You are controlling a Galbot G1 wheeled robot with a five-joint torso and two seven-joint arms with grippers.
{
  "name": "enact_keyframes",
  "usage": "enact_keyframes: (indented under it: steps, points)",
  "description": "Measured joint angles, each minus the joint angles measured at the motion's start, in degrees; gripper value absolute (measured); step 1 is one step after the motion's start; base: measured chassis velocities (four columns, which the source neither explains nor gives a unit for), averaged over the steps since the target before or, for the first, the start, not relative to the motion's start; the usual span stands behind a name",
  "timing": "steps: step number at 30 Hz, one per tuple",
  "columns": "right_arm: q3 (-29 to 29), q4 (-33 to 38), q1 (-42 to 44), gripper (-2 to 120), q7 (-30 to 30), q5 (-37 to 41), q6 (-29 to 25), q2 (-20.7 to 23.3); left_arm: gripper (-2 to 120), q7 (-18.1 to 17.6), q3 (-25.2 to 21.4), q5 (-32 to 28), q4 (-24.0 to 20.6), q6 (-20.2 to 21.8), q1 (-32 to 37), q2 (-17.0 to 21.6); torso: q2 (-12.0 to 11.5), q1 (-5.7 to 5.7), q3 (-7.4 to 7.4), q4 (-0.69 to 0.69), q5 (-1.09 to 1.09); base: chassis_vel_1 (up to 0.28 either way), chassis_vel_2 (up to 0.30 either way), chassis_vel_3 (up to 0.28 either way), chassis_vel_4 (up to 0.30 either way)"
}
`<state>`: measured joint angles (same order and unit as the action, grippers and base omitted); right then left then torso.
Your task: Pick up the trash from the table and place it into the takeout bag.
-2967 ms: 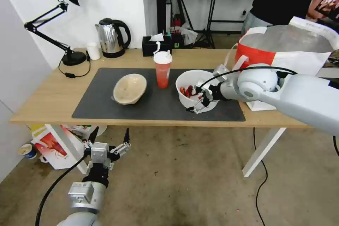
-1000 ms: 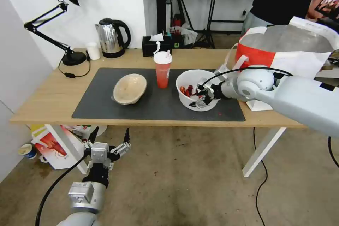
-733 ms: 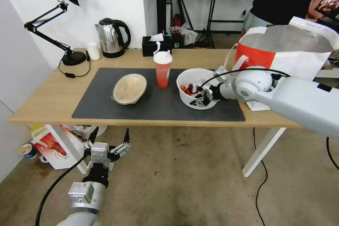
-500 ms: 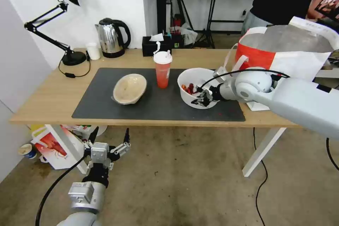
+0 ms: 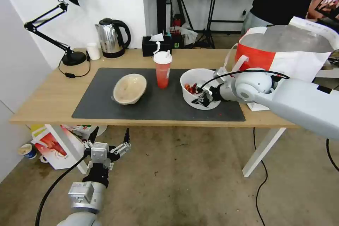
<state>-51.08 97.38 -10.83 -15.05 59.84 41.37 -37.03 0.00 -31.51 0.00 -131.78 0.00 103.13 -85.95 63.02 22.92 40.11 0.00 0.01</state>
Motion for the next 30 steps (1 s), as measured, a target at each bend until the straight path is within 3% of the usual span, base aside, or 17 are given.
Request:
enact_keyframes:
  steps: [17,30]
  points:
    - [2.89,12.45,-7.53,0,-0.19,5.34,0.04,6.56,100,0.0,0.0,0.0,0.0,0.0,0.0,0.0,0.0,0.0,0.0,0.0,0.0,0.0,0.0,0.0,0.0]
    - [3.98,13.22,-12.42,0,-0.28,8.89,0.04,7.0,100,0.0,0.0,0.0,0.0,0.0,0.0,0.0,0.0,0.0,0.0,0.0,-0.01,0.0,0.0,0.0,0.0]
